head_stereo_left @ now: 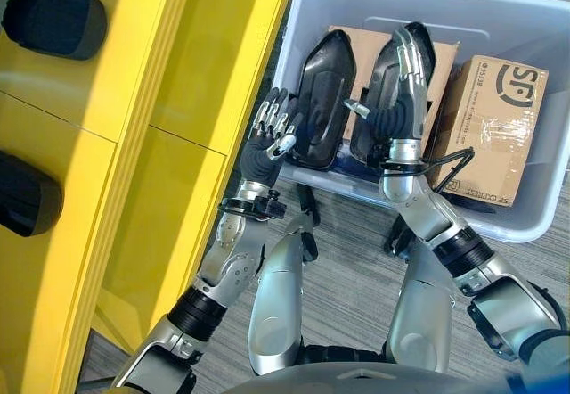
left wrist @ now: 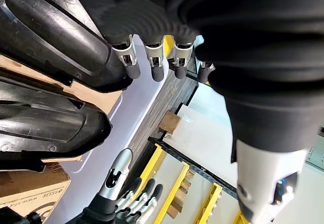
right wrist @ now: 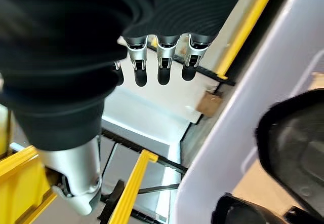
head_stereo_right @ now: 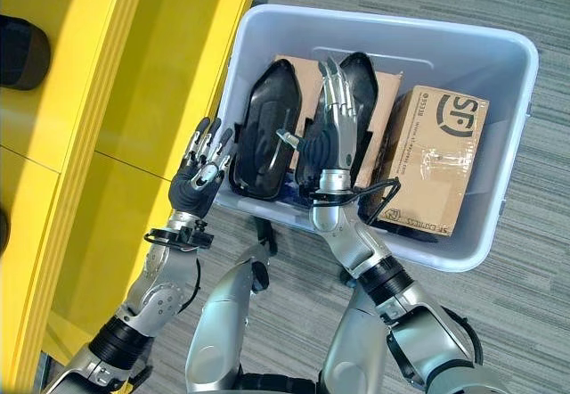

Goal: Move parts from the plastic box to the shelf.

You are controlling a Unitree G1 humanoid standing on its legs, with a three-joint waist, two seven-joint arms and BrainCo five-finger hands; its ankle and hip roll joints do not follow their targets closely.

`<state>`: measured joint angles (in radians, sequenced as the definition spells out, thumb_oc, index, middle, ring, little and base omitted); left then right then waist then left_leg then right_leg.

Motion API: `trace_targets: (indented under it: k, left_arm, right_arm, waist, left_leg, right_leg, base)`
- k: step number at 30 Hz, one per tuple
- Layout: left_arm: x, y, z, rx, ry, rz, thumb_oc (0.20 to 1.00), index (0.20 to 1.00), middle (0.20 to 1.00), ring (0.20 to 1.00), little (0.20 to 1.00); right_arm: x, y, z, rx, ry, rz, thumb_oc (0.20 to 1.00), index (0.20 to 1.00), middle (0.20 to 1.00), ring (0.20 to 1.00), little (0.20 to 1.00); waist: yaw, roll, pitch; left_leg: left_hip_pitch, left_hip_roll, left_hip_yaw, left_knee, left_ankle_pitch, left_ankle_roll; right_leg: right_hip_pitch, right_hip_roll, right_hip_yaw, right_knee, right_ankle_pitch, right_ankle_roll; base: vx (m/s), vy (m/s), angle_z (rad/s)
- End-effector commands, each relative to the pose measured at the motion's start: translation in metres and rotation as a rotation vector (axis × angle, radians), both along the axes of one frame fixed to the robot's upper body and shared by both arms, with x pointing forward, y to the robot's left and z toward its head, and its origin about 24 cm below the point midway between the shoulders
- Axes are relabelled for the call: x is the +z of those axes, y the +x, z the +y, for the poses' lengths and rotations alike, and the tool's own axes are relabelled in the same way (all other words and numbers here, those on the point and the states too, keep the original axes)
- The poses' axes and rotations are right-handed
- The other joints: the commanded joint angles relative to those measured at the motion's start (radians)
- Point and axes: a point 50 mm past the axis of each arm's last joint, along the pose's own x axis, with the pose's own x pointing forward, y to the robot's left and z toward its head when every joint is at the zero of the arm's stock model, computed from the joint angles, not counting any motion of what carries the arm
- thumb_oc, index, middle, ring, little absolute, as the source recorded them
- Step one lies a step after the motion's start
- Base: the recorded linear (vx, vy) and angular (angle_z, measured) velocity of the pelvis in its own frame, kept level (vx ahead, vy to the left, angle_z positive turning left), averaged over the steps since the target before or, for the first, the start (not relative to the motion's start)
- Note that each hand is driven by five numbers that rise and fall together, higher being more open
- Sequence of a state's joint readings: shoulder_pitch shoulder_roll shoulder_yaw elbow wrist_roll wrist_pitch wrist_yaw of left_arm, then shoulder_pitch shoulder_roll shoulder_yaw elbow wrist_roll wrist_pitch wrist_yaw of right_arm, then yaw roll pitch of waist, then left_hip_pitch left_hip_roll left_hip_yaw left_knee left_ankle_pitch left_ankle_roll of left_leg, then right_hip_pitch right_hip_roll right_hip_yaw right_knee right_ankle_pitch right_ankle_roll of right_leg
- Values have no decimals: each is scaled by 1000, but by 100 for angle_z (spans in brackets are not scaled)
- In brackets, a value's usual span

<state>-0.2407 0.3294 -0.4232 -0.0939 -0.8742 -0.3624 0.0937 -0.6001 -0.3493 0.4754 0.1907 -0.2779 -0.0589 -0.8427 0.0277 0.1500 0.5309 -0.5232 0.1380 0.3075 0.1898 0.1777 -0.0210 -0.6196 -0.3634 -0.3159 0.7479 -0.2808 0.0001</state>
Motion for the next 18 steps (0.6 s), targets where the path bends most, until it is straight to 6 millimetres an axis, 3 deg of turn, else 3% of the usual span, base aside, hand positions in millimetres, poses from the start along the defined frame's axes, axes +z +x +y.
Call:
trace_targets:
  k: [1,18]
  left_arm:
    - [27,-12,-7,-8,-82,-142,1000,1000,1000,1000,1000]
    - [25,-10,-10,-22,-85,-134,1000,1000,1000,1000,1000]
  right_arm:
    - [13,4,5,29,130,-13,1000,1000,1000,1000,1000]
    - [-9,17,-15,-121,166,78,1000,1000,1000,1000,1000]
  waist:
    - [-3,62,-11]
    - [0,75,-11]
  left_leg:
    - [60,-20,-4,57,-193,-12]
    - [42,-25,-11,78,-201,-7]
  right_leg:
    - [41,40,65,-71,35,50]
    - [25,39,69,-46,22,40]
  base:
    - [0,0,0]
    - [0,0,0]
